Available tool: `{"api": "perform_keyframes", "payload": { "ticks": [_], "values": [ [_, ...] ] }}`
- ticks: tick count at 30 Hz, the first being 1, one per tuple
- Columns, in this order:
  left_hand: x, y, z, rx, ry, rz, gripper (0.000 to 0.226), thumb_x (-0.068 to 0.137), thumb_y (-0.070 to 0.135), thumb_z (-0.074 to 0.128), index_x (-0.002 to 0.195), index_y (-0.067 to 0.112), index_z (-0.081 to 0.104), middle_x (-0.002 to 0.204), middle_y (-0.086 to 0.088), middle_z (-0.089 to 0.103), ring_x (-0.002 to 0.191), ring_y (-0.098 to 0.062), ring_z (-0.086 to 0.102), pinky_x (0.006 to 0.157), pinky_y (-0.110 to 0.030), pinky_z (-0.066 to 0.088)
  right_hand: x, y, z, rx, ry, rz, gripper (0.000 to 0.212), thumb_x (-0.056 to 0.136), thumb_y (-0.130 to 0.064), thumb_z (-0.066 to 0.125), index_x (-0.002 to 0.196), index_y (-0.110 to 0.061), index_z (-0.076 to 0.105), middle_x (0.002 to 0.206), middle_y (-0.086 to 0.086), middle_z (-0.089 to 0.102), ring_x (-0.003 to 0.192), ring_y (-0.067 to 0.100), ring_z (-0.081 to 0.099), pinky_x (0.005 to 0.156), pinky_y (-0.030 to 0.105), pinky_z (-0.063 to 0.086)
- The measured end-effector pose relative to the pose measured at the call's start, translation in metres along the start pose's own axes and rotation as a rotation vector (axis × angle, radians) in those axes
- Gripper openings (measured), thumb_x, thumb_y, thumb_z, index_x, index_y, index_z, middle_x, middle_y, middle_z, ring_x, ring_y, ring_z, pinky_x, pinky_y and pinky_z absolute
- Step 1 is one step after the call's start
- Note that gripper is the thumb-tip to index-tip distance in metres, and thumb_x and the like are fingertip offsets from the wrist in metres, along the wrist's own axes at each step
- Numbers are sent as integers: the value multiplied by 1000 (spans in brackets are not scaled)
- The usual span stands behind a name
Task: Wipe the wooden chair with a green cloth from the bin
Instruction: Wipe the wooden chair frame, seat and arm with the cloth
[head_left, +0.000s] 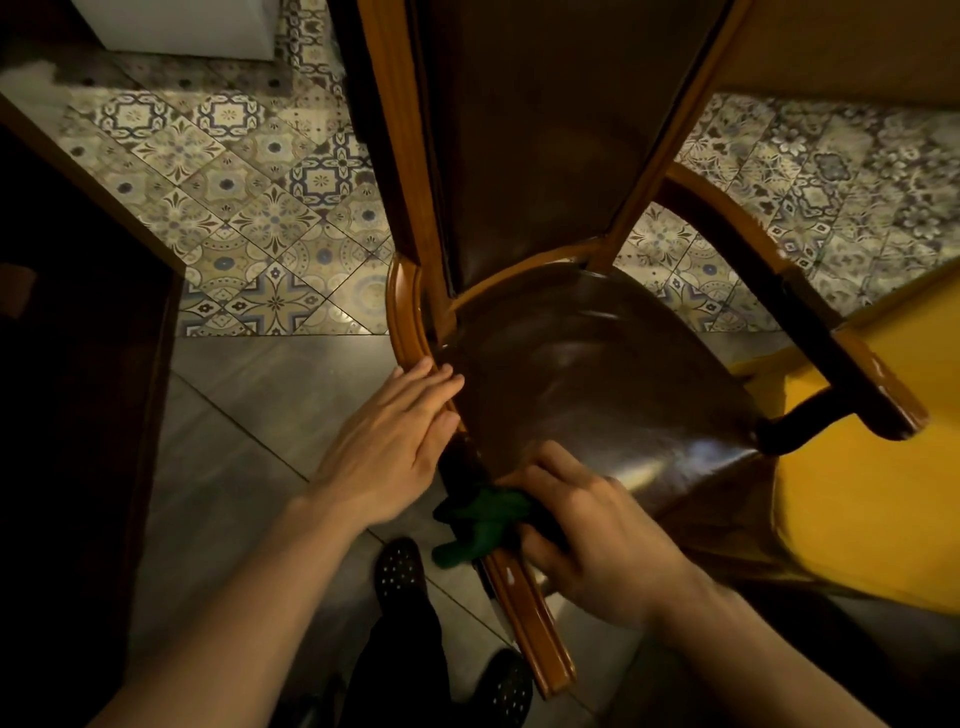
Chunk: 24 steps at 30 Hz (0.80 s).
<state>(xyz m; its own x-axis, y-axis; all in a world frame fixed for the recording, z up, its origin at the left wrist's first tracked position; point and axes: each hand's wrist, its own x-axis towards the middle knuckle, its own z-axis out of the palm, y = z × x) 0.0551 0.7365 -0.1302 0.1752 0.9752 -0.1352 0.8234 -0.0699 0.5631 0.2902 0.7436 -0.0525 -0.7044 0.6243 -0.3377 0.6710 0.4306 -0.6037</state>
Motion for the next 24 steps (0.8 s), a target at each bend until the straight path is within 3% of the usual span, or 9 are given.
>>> {"api": "perform_keyframes", "payload": {
  "ticks": [6, 10, 16, 24],
  "values": [
    [-27, 40, 34, 78, -67, 79, 57, 105, 46, 11, 155, 24, 28, 164, 7, 22, 151, -3, 1, 124, -35, 5, -46, -1, 49, -189, -55, -27, 51, 100, -32, 52, 148, -32, 34, 145, -5, 33, 120, 20, 47, 92, 37, 53],
    [-49, 49, 62, 110, -112, 87, 60, 103, 47, 8, 156, 23, 23, 166, 7, 13, 150, -2, -7, 123, -30, -3, -59, 2, 84, -283, -3, 31, 64, 102, -21, 50, 157, -28, 19, 160, -2, 22, 129, 30, 40, 100, 44, 50],
    [-59, 52, 79, 92, -80, 55, 63, 102, 47, 7, 156, 20, 26, 166, 5, 11, 150, -2, -8, 122, -27, -4, -56, 2, 99, -282, 91, 47, 54, 94, -12, 58, 145, -17, 43, 142, 1, 45, 111, 31, 49, 90, 44, 54],
    [-52, 53, 77, 16, -102, -27, 72, 97, 56, 1, 154, 24, 30, 164, 13, 18, 149, 4, -2, 124, -35, 7, -71, 2, 92, -298, 25, 16, 37, 96, -13, 54, 133, -15, 52, 125, 3, 48, 100, 31, 53, 82, 45, 55]
  ]
}}
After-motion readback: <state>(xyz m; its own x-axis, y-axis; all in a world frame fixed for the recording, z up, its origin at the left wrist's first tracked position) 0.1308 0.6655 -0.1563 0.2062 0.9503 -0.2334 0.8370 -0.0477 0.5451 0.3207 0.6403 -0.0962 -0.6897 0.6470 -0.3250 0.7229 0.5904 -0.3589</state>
